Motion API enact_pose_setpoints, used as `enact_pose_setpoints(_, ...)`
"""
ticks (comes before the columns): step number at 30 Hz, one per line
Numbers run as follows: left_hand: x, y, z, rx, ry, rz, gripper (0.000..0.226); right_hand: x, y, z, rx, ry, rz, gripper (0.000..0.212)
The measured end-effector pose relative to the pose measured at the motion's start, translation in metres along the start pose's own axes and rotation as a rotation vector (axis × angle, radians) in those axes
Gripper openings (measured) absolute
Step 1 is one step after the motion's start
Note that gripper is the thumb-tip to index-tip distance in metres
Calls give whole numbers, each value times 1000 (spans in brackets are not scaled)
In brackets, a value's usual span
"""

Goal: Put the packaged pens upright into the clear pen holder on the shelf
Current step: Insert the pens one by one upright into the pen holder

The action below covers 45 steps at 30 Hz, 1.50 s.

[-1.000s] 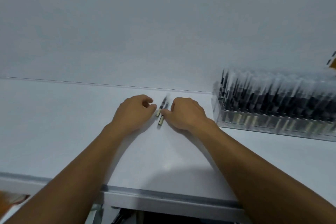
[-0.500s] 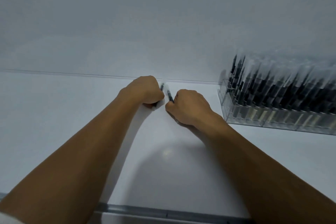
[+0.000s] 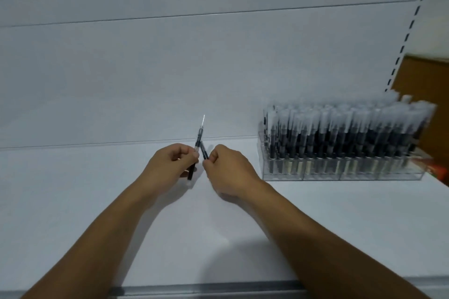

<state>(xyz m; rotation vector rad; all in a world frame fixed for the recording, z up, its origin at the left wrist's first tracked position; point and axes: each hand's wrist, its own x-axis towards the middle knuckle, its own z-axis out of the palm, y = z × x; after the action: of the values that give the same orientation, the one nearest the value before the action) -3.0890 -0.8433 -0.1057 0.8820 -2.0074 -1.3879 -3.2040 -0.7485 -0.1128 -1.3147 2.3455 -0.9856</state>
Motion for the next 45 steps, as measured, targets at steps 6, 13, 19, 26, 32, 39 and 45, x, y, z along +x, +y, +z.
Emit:
enact_pose_setpoints(6,-25,26,45,-180,-78,110,13,-55,36,-48,184,140,-46,15)
enact_pose_setpoints(13,-44,52,143,-261,-280,224,5,-116,114,-120,299,373,2,14)
enact_pose_setpoints(19,-48,78,237,-325,-443,254,5,-137,179,-171,321,608,15,9)
enact_pose_setpoints(26,-54,89,303,-490,-462,260,10,-141,214,-202,387,804,-18,5)
enact_pose_setpoints(32,-41,76,308,-553,-441,261,6,-122,221,-217,362,907,-71,9)
enact_pose_setpoints(39,-42,75,307,-605,-443,282,6,-100,218,-221,248,897,-69,10)
enact_pose_setpoints(45,-44,76,306,-602,-463,291,7,-94,217,-223,1,732,52,12)
